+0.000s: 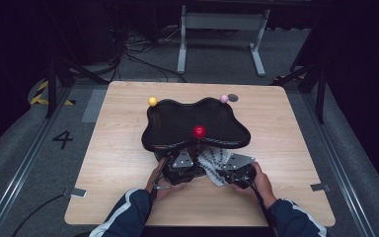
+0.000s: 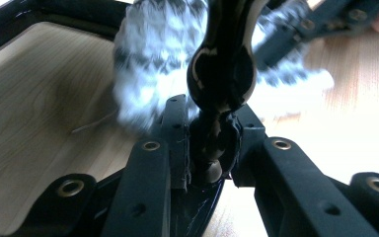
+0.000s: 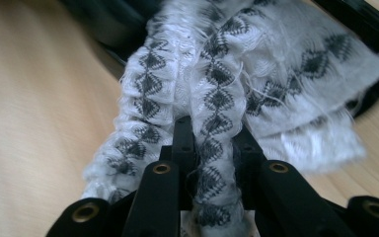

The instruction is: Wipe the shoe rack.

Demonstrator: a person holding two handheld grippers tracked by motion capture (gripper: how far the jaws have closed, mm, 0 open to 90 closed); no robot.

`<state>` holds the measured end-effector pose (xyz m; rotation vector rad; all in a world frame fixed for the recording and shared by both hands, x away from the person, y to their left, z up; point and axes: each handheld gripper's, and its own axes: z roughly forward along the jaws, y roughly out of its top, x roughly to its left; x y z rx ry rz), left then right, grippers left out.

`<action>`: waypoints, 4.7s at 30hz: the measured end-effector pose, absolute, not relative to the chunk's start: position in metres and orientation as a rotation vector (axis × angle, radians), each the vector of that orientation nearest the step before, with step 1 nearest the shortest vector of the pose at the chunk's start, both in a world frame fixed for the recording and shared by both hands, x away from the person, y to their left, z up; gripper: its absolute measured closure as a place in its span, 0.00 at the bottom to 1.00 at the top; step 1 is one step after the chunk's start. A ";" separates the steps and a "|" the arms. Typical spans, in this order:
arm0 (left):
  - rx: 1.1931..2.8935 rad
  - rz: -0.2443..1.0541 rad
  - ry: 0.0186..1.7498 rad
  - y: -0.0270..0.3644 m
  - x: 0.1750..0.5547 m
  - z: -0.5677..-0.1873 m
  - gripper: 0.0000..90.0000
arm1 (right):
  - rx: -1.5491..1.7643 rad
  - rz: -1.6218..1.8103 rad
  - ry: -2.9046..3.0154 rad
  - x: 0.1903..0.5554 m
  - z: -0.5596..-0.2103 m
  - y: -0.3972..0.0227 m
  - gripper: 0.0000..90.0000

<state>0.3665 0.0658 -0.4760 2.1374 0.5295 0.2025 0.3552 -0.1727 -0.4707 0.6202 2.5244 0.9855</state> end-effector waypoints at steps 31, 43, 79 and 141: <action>2.193 0.249 0.521 0.080 0.356 -0.471 0.83 | 0.464 1.313 2.303 0.328 -0.406 -0.173 0.88; 2.187 0.243 0.510 0.076 0.359 -0.472 0.83 | 0.323 1.291 2.212 0.319 -0.399 -0.152 0.88; 2.287 0.314 0.556 0.134 0.337 -0.467 0.59 | 0.678 0.913 2.416 0.375 -0.476 -0.187 0.89; 1.999 0.486 1.068 0.199 0.512 -0.458 0.81 | 0.448 0.970 2.553 0.356 -0.473 -0.166 0.88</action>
